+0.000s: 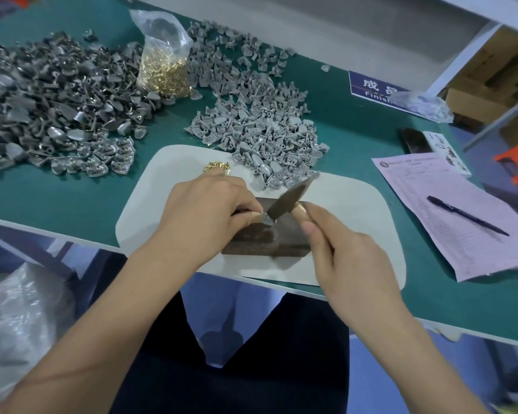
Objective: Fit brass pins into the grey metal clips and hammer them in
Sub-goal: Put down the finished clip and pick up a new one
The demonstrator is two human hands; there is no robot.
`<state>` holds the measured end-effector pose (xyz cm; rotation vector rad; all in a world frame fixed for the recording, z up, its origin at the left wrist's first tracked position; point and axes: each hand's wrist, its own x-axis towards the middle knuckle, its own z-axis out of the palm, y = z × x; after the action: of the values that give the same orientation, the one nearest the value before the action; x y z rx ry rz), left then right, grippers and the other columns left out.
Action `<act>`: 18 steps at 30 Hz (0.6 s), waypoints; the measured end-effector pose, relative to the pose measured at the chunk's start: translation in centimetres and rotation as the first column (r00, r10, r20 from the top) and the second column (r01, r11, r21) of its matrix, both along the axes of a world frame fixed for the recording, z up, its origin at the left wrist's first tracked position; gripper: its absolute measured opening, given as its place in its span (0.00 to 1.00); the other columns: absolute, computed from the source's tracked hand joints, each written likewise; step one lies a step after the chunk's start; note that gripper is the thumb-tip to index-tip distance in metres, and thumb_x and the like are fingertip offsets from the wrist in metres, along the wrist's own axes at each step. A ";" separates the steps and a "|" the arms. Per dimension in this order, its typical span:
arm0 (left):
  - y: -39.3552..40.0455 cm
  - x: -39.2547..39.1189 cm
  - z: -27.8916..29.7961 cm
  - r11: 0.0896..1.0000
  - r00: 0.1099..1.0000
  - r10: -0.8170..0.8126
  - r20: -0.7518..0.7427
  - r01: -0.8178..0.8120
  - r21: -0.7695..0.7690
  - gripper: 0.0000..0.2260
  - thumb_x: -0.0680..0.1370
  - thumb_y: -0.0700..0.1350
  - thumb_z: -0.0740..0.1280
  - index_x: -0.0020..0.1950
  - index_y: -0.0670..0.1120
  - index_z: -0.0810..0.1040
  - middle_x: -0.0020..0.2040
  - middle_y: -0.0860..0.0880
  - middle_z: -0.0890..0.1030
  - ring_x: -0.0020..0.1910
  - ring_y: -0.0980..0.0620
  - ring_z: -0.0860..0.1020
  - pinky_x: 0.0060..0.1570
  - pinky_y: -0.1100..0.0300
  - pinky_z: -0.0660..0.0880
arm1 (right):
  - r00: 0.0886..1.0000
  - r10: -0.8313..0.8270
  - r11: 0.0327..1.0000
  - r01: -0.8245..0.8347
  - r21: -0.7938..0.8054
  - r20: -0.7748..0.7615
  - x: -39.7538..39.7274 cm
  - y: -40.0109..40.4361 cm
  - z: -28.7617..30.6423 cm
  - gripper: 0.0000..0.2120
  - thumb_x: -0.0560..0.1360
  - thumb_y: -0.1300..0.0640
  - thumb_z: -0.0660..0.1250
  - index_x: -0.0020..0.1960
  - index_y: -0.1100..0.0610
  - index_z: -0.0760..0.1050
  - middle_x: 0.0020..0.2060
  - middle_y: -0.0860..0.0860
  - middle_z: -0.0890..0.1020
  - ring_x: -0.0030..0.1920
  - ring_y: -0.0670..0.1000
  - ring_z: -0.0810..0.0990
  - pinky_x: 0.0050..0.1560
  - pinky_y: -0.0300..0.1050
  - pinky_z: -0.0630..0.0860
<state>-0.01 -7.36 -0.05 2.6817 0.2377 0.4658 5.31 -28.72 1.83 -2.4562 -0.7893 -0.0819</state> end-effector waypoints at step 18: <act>-0.1 -0.3 -1.6 0.993 0.997 0.023 0.067 -0.014 -0.121 0.03 0.76 0.57 0.71 0.48 0.62 0.82 0.44 0.62 0.79 0.51 0.59 0.73 0.39 0.57 0.72 | 0.990 -0.100 0.994 0.094 0.064 0.097 3.7 1.2 -2.2 0.11 0.81 0.50 0.67 0.59 0.52 0.83 0.51 0.51 0.84 0.55 0.56 0.80 0.56 0.52 0.76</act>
<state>-0.34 -7.51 -1.64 2.5429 0.2625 0.5307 8.98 -27.57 -0.42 -2.4488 -0.6987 -0.2626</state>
